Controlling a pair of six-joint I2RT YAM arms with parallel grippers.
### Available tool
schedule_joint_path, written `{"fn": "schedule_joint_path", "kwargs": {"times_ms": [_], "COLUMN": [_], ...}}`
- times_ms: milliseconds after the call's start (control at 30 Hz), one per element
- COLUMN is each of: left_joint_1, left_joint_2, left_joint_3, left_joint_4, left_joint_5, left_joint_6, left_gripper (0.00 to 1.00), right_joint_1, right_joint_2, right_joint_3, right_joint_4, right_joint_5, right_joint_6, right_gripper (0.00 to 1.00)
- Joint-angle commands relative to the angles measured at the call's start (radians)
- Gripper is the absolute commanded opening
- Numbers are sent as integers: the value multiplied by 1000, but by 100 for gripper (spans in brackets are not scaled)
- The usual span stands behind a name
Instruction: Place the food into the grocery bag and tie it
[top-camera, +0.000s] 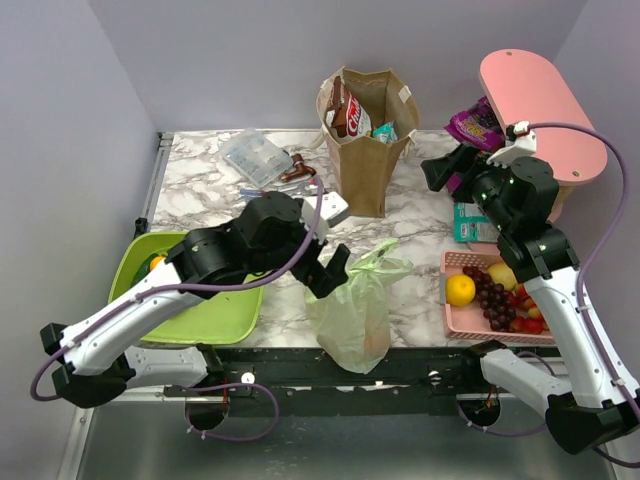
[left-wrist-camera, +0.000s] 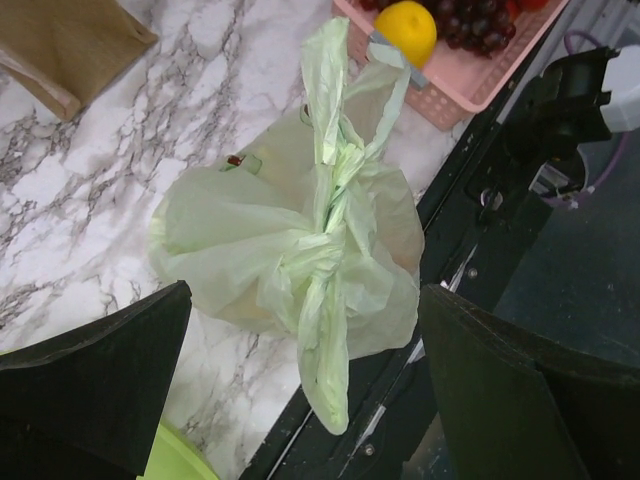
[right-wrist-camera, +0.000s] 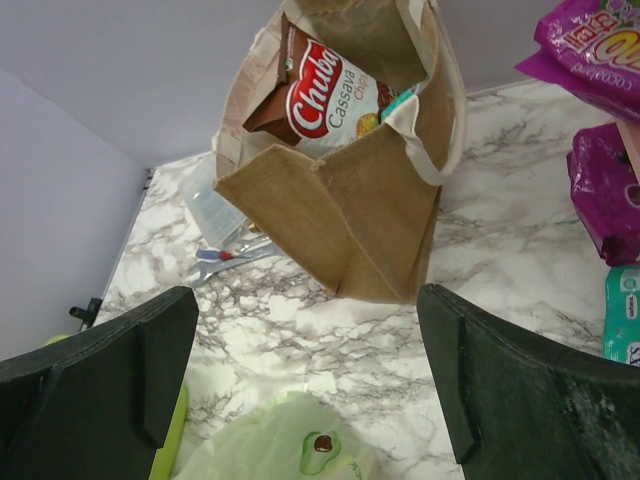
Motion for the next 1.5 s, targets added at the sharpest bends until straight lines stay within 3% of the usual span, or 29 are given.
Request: {"fn": "schedule_joint_path", "kwargs": {"times_ms": [0,400,500,600,767,1000,1200,1467], "left_joint_1": [-26,-65,-73,-78,-85,-96,-97,-97], "left_joint_2": [69,244,271,290,308,319,312,296], "left_joint_3": [41,70,66,54,33,28,19,69], "left_joint_4": [12,-19,-20,-20,-18,-43,-45,-50], "left_joint_5": [1,35,35,35,28,6,-10,-93], "left_joint_6": [43,70,66,62,54,50,46,41], "left_gripper": [99,98,92,84,52,32,0,0], "right_joint_1": [4,4,4,4,5,4,4,4], "right_joint_2": [-8,-13,-16,-17,-17,-13,-18,-31], "right_joint_3": [-19,-39,-43,-47,-54,-60,-71,-79], "right_joint_4": [-49,-54,-54,-52,-48,-43,-40,-42], "right_joint_5": [32,30,36,37,34,33,35,44], "right_joint_6": [-9,-13,-19,-23,-25,-25,-28,-32], "right_gripper": [100,100,100,100,100,100,100,100]}}
